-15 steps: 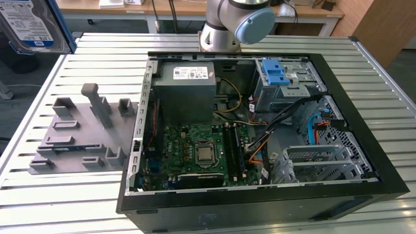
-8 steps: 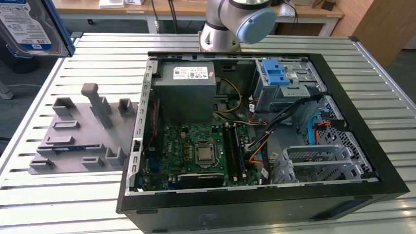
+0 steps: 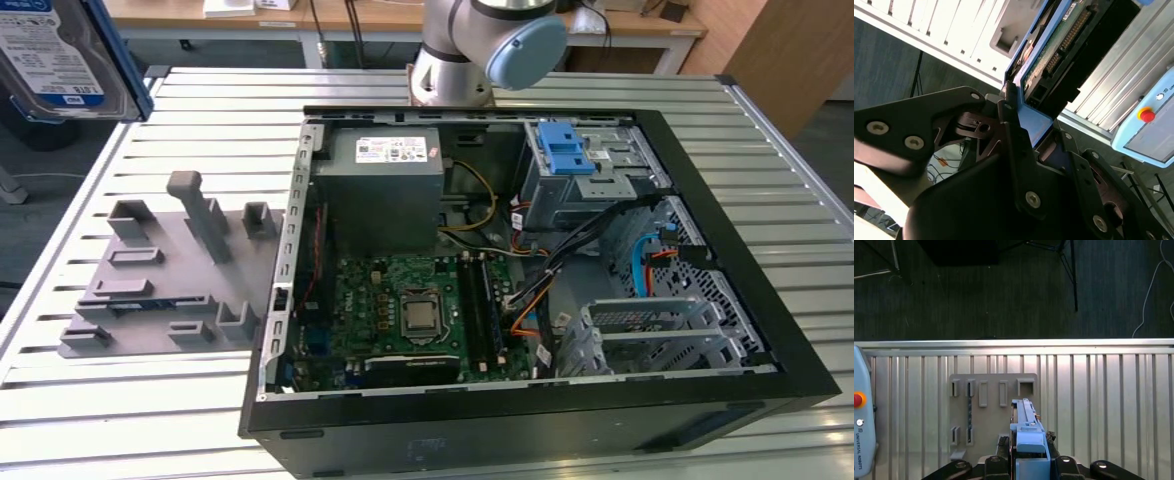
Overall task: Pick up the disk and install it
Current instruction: 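Pick up the disk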
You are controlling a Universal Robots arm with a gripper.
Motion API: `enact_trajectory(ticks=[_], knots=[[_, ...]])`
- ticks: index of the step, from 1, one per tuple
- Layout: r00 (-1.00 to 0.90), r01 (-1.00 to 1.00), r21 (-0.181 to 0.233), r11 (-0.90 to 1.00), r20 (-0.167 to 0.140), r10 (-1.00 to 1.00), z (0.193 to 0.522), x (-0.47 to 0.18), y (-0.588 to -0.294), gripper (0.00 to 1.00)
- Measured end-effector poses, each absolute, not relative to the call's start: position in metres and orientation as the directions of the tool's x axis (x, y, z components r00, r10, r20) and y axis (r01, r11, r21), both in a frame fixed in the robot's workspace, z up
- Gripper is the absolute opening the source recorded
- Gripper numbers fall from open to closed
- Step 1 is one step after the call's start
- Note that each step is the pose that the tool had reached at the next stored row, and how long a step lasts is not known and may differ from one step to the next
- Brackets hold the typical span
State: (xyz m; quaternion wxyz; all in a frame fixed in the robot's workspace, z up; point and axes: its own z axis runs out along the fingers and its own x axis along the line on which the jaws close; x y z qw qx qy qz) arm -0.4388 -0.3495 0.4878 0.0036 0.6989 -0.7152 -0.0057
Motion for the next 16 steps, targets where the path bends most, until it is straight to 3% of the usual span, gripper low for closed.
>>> enact_trajectory(ticks=[16], knots=[[-0.023,-1.0,0.013,0.023,-0.003,-1.0,0.4878,-0.4315,-0.3494,0.36]])
